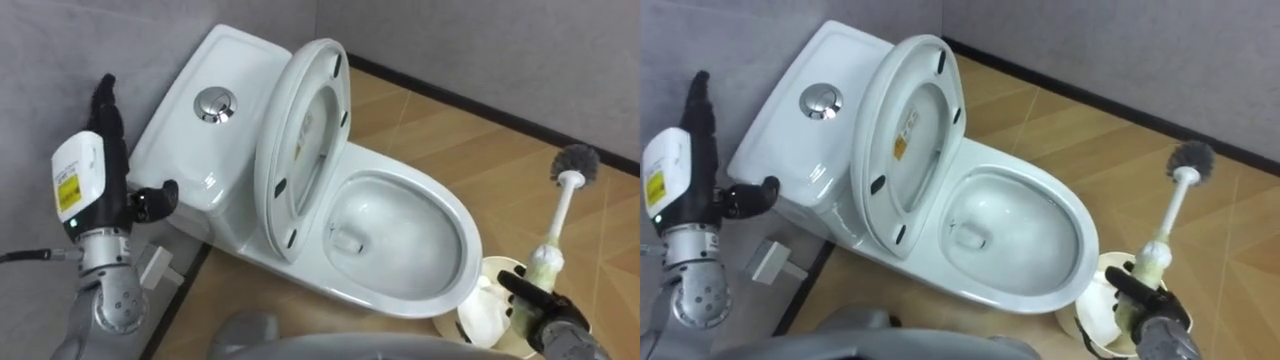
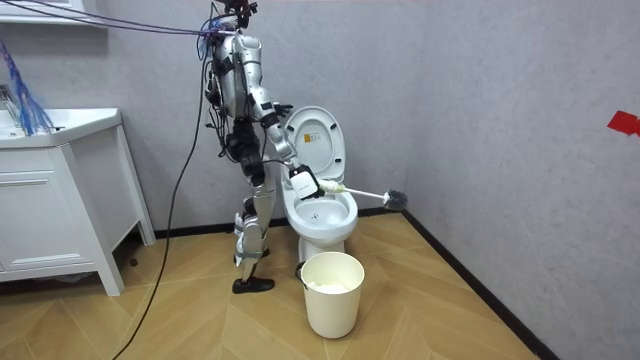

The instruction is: Brush toilet

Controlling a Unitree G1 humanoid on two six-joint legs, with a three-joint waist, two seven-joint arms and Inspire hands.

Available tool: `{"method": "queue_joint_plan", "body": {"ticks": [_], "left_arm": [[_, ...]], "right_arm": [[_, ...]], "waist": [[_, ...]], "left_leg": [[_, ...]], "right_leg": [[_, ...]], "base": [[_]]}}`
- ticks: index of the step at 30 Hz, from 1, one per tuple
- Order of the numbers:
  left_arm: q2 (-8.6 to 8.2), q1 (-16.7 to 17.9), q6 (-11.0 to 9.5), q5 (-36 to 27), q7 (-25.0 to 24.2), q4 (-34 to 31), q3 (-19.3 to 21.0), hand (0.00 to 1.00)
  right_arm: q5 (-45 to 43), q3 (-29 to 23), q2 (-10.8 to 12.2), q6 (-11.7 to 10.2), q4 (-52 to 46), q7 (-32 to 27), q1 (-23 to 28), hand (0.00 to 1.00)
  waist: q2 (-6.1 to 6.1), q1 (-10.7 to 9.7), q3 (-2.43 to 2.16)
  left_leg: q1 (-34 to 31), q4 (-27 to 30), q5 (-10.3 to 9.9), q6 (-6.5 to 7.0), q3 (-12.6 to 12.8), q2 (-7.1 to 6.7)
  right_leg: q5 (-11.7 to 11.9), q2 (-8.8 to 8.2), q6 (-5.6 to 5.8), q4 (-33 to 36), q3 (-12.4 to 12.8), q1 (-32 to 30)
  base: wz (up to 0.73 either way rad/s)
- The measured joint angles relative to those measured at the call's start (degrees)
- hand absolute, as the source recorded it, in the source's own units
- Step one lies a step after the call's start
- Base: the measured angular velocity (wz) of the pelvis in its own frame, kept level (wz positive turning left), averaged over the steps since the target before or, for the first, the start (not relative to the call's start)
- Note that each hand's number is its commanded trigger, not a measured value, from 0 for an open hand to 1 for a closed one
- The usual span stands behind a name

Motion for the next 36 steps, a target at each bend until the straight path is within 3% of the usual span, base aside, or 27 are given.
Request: {"method": "queue_joint_plan", "body": {"ticks": [3,7,13,20,25,29,36], "left_arm": [[0.16,0.5,0.0,1.8,-1.8,0.6,-1.1,0.00],[1.60,1.1,0.1,2.7,-5.0,2.9,-5.0,0.00],[4.64,1.7,3.2,2.5,-12.1,8.5,-9.6,0.00],[7.85,2.4,4.0,2.9,-15.0,9.0,-10.2,0.00],[7.86,1.9,4.9,3.4,-16.2,8.9,-10.1,0.00],[7.94,1.5,6.8,4.2,-17.4,7.6,-10.1,0.00],[8.28,0.2,7.2,6.1,-17.4,8.0,-10.0,0.00]], "right_arm": [[-4.5,0.0,0.0,-0.2,-0.2,2.2,-0.2,1.00],[-9.0,0.1,-0.5,-0.2,0.5,3.7,-1.4,1.00],[-11.0,0.2,-0.9,1.0,-0.4,5.6,-5.0,1.00],[-15.2,0.1,-4.0,1.1,-0.3,6.5,-7.1,1.00],[-16.9,0.1,-4.5,2.7,-0.4,6.6,-8.3,1.00],[-27.4,0.1,-4.6,3.7,-2.7,5.6,-9.4,1.00],[-50.2,2.5,-5.6,4.1,-10.7,2.3,-10.3,1.00]], "waist": [[0.05,-0.8,-0.03],[0.67,-1.2,0.00],[1.10,-2.8,0.09],[2.09,-4.3,0.07],[2.18,-4.4,-0.06],[2.01,-4.5,-0.26],[2.02,-3.9,-0.72]], "left_leg": [[0.7,-0.4,0.0,-0.03,0.6,0.15],[1.5,-0.4,0.1,-0.01,1.2,0.15],[1.9,-2.6,1.6,0.10,1.4,-0.23],[2.8,-3.5,2.3,0.35,2.2,-0.47],[2.4,-4.3,3.3,0.54,2.9,-0.80],[1.4,-4.5,3.7,0.74,3.4,-0.80],[-0.9,-4.9,4.7,0.73,4.5,-0.60]], "right_leg": [[0.0,0.02,0.00,0.1,0.7,0.1],[0.0,-0.04,0.00,0.1,1.6,0.6],[-0.2,-0.59,0.02,0.2,1.6,-0.2],[-0.4,-1.16,0.12,1.1,1.8,-0.5],[-0.8,-1.81,0.14,2.7,2.5,-2.2],[-0.7,-1.86,0.21,3.3,3.3,-3.9],[0.0,-1.78,-0.08,4.5,4.7,-7.4]], "base": [[-0.12],[-0.07],[-0.01],[-0.01],[-0.07],[-0.06],[-0.08]]}}
